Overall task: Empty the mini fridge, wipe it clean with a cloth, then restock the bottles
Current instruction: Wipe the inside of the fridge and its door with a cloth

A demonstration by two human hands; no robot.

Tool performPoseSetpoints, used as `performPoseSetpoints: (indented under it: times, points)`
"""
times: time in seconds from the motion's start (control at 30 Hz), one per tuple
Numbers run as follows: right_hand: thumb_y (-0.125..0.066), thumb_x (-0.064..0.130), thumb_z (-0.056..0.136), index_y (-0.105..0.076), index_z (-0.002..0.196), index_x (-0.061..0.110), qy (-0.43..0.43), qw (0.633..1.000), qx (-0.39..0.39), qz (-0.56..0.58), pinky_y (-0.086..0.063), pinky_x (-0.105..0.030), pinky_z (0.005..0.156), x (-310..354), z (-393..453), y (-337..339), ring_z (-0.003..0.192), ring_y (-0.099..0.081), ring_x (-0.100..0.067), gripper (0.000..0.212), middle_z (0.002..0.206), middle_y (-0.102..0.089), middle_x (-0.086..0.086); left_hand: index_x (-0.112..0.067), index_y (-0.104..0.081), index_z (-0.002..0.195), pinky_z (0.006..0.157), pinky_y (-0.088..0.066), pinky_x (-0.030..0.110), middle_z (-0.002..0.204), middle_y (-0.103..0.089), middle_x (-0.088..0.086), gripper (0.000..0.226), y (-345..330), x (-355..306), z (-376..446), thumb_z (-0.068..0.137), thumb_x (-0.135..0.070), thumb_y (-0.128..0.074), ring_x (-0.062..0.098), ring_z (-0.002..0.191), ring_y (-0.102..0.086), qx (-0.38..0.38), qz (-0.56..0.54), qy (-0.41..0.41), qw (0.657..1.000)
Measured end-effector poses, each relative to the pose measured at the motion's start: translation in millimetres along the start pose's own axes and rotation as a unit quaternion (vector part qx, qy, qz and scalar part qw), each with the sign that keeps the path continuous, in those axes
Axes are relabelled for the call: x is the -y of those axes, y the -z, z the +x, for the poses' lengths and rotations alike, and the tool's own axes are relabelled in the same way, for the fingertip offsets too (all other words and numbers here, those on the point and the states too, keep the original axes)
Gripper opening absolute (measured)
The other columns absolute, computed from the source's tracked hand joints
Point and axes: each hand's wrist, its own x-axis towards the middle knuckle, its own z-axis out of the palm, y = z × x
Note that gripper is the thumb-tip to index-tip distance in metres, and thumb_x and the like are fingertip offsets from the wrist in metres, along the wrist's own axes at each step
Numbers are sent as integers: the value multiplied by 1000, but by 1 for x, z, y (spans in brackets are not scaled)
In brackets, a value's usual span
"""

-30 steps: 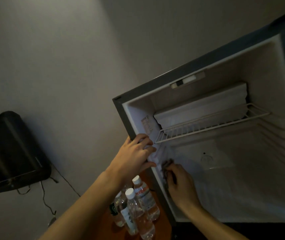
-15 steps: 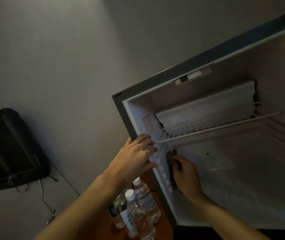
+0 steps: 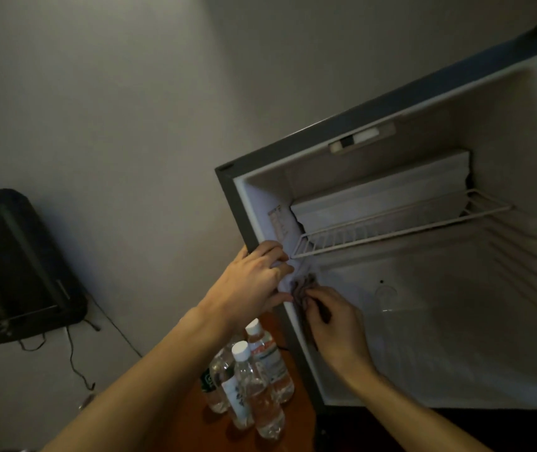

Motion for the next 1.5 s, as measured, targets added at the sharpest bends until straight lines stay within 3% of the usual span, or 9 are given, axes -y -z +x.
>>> performPoseSetpoints:
  times: [0.23, 0.4, 0.5, 0.6, 0.77, 1.0, 1.13, 1.27, 1.5]
  points:
    - [-59, 13, 96, -69, 106, 26, 41, 999, 25, -21, -44, -3, 72, 10, 21, 4, 87, -58, 10, 19, 97, -63, 18, -22, -62, 137, 110, -40, 41, 142, -54, 1, 55, 4, -4, 2, 90, -50, -69, 20, 143, -32, 26, -20, 9, 999]
    - [-61, 6, 93, -70, 107, 17, 99, 992, -5, -73, -37, -2, 77, -15, 55, -2, 82, -60, 3, 20, 97, -69, 5, -20, -68, 128, 104, -50, 44, 134, -61, 1, 55, -7, 3, 1, 83, -50, -76, 20, 138, -37, 8, -24, 6, 1000]
    - [-60, 4, 90, -70, 113, 17, 87, 990, -14, -108, -44, -19, 77, -33, 75, -10, 88, -66, -19, 28, 102, -71, -4, -17, -69, 127, 104, -50, 44, 133, -62, 2, 55, -8, 4, 2, 83, -51, -75, 21, 138, -39, 12, -26, 3, 1000]
    - [-58, 2, 89, -69, 114, 17, 86, 990, -6, -108, -51, -29, 76, -33, 78, -11, 91, -66, -24, 31, 105, -71, -6, -16, -68, 129, 104, -49, 45, 133, -61, 3, 56, -9, 6, 3, 85, -50, -74, 22, 139, -39, 20, -30, 2, 999]
    - [-56, 8, 94, -66, 109, 20, 106, 992, 25, -62, -37, -1, 77, -3, 43, 5, 84, -55, 6, 22, 99, -65, 9, -17, -64, 134, 106, -46, 45, 138, -56, 3, 56, -4, 3, 6, 88, -49, -71, 22, 140, -34, 42, -34, 5, 999]
    - [-52, 19, 99, -62, 123, 29, 72, 994, 74, -30, -45, -12, 94, 19, 6, 11, 103, -53, 9, 28, 118, -60, 16, -21, -61, 136, 102, -49, 49, 139, -54, 3, 55, 7, -2, 7, 88, -46, -71, 22, 141, -33, 63, -42, 17, 997]
    - [-52, 18, 100, -62, 119, 31, 80, 994, 60, -40, -37, 0, 82, 18, 9, 12, 93, -53, 13, 25, 110, -62, 17, -20, -62, 135, 99, -51, 49, 136, -56, 3, 55, 7, 1, 7, 86, -45, -73, 23, 139, -37, 62, -37, 7, 997]
    - [-55, 14, 98, -66, 115, 19, 90, 994, 46, -43, -38, 0, 79, 4, 29, 10, 87, -56, 12, 21, 100, -66, 8, -18, -63, 134, 101, -50, 48, 136, -56, 4, 55, -1, 2, 5, 87, -44, -74, 24, 140, -37, 46, -40, 5, 998]
    - [-61, 3, 90, -70, 113, 14, 82, 989, -23, -119, -42, -19, 74, -44, 80, -16, 85, -67, -22, 27, 98, -72, -7, -11, -63, 134, 102, -50, 50, 136, -57, 2, 55, -12, 11, 6, 90, -45, -70, 19, 144, -29, 44, -74, -11, 996]
